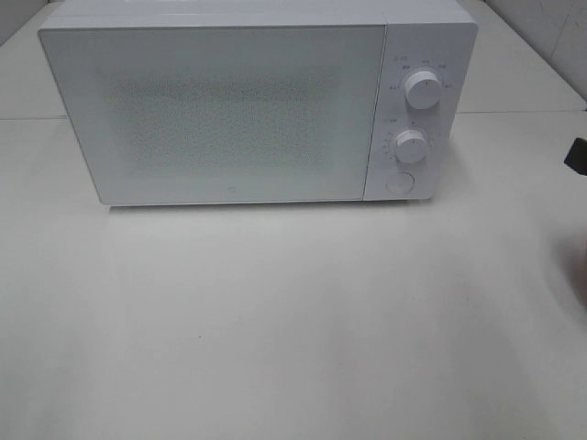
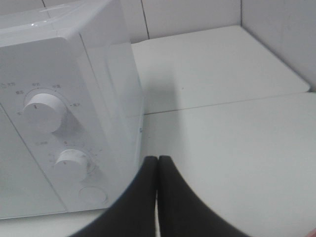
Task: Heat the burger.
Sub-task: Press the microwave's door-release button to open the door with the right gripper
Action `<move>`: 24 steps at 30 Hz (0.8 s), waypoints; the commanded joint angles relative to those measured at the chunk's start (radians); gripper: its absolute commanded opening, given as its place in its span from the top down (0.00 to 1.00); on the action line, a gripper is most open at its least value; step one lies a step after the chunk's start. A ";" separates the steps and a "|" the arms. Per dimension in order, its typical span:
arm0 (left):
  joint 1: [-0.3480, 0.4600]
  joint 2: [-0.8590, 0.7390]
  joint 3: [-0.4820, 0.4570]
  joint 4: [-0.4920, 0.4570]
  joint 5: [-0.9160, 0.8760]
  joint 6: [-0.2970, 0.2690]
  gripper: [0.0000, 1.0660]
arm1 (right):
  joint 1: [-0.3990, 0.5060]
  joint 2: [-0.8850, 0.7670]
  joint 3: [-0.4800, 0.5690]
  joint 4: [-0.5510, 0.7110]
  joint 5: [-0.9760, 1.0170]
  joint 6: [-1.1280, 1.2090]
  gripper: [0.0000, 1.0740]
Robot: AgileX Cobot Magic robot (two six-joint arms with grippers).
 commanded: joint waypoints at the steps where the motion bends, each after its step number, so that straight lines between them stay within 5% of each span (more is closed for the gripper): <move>1: -0.005 -0.017 0.001 -0.001 -0.007 -0.005 0.02 | -0.003 0.110 -0.001 -0.118 -0.084 0.224 1.00; 9: -0.005 -0.017 0.001 -0.001 -0.007 -0.005 0.02 | 0.063 0.239 -0.001 -0.062 -0.146 0.621 1.00; 17: -0.005 -0.017 0.001 -0.001 -0.007 -0.005 0.02 | 0.356 0.379 -0.009 0.358 -0.190 0.796 1.00; 24: -0.005 -0.017 0.001 -0.001 -0.007 -0.005 0.02 | 0.425 0.443 -0.068 0.426 -0.197 0.901 1.00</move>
